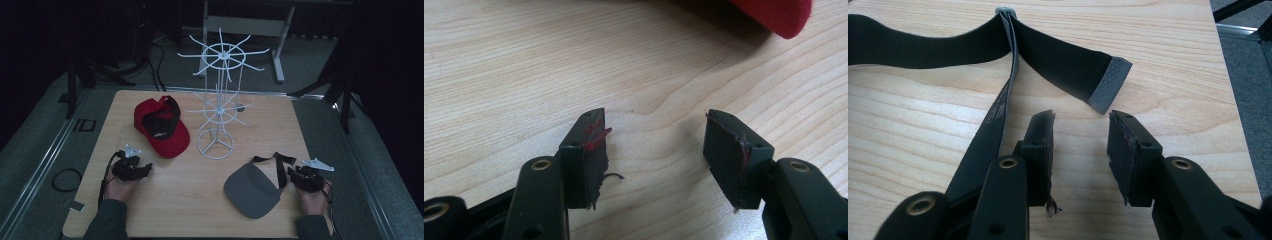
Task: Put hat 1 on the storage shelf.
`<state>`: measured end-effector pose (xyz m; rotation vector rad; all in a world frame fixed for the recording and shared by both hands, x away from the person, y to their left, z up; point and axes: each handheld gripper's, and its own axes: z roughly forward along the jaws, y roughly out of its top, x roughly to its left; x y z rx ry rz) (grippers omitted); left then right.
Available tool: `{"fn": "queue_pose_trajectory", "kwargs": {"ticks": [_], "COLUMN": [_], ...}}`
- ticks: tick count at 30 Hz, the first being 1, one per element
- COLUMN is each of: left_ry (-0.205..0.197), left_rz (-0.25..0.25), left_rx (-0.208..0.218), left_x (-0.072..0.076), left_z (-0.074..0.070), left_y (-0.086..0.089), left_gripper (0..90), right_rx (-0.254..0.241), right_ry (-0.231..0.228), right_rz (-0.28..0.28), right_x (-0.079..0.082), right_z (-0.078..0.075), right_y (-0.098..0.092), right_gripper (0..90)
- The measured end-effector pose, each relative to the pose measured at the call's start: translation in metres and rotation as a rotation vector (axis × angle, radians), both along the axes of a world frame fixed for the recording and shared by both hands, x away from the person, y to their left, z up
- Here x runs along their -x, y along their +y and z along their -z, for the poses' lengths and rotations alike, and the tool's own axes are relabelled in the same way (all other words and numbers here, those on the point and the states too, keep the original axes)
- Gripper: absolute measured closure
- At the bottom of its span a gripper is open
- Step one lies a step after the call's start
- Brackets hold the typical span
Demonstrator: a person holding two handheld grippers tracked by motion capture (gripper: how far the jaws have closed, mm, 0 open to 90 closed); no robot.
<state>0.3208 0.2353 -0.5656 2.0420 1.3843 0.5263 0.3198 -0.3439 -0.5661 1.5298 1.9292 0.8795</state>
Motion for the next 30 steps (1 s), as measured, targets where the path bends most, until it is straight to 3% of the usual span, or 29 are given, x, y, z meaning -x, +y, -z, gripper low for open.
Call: {"fn": "queue_pose_trajectory", "kwargs": {"ticks": [20, 28, 30], "left_ry": [0.036, 0.087, 0.077], "left_rz": [0.012, 0.003, 0.006], "left_rx": [-0.015, -0.028, -0.030], "left_x": [-0.002, -0.002, 0.000], "left_z": [-0.003, -0.009, -0.014], "left_y": [-0.001, 0.003, 0.004], "left_gripper": [42.3, 48.5, 48.5], "right_rx": [-0.001, 0.000, 0.000], "right_ry": [-0.007, -0.005, -0.004], "right_rz": [-0.020, -0.028, -0.028], "right_x": [0.001, 0.000, 0.000], "right_z": [0.001, 0.001, 0.001], "right_y": [0.001, 0.001, 0.001], "right_gripper": [55.7, 52.2, 51.5]}}
